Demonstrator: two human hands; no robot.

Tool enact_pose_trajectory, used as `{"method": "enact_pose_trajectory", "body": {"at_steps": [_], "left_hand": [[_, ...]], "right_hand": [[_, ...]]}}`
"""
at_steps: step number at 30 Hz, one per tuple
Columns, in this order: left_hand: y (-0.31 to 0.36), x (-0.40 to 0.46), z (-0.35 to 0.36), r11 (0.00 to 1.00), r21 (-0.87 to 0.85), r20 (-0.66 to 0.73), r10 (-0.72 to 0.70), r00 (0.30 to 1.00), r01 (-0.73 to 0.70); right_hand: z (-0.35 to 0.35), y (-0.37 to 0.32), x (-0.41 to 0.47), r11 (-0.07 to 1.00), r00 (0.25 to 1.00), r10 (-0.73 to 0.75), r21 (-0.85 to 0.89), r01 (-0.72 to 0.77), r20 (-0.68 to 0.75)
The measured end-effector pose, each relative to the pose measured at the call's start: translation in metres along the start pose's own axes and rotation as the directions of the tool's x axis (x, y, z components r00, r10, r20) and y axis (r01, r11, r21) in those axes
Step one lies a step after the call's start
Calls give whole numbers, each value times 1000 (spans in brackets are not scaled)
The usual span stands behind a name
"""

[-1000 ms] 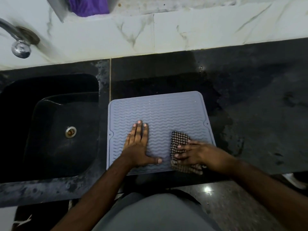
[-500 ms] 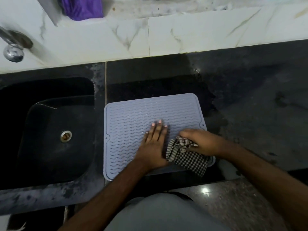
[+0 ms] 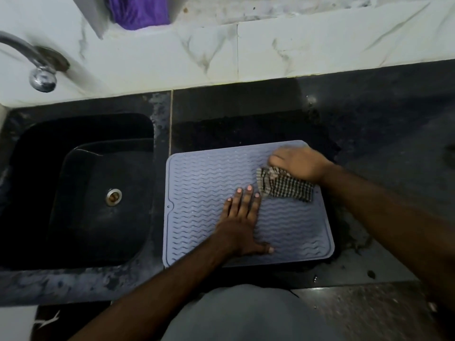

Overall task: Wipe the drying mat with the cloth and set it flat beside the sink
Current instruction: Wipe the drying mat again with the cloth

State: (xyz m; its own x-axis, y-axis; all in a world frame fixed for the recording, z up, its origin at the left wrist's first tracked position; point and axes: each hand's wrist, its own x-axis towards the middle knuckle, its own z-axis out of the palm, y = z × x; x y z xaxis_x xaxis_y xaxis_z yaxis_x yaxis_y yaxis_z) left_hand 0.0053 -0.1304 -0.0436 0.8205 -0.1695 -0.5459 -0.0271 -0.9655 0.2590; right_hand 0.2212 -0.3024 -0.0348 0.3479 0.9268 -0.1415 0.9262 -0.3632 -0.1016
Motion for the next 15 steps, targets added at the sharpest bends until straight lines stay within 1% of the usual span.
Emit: {"method": "enact_pose_trajectory", "body": {"at_steps": [1, 4, 6, 7, 9, 10, 11, 12, 13, 14, 15], "left_hand": [[1, 2, -1, 1000, -9, 18, -3, 1000, 3], [0, 7, 0, 1000, -15, 68, -12, 998, 13], [-1, 11, -2, 1000, -17, 124, -20, 992, 22], [-1, 12, -5, 1000, -10, 164, -23, 986, 25], [-4, 17, -18, 999, -28, 264, -11, 964, 19], [-7, 18, -27, 997, -74, 316, 6, 949, 18], [-11, 20, -38, 989, -145, 359, 33, 933, 21], [-16, 22, -48, 972, -234, 386, 61, 920, 34], [-22, 23, -56, 950, -311, 398, 90, 913, 42], [-28, 21, -62, 935, -353, 388, 118, 914, 29], [-34, 18, -66, 931, -365, 357, 142, 923, -3]], "right_hand": [[-5, 11, 8, 1000, 1000, 23, -3, -23, 3], [-22, 43, 32, 981, 981, 194, -2, -194, -23], [-36, 55, 42, 965, 965, 261, -30, -262, -35], [-47, 54, 42, 959, 958, 280, -24, -282, -52], [-67, 43, 33, 946, 934, 325, 60, -320, -149], [-76, 31, 22, 930, 904, 367, 121, -349, -218], [-84, 15, 7, 902, 859, 427, 204, -381, -281], [-87, -5, -8, 856, 805, 498, 330, -397, -322], [-87, -29, -23, 780, 748, 577, 494, -384, -329], [-84, -55, -34, 670, 693, 653, 659, -341, -305], [-79, -80, -39, 545, 643, 719, 789, -285, -265]]}}
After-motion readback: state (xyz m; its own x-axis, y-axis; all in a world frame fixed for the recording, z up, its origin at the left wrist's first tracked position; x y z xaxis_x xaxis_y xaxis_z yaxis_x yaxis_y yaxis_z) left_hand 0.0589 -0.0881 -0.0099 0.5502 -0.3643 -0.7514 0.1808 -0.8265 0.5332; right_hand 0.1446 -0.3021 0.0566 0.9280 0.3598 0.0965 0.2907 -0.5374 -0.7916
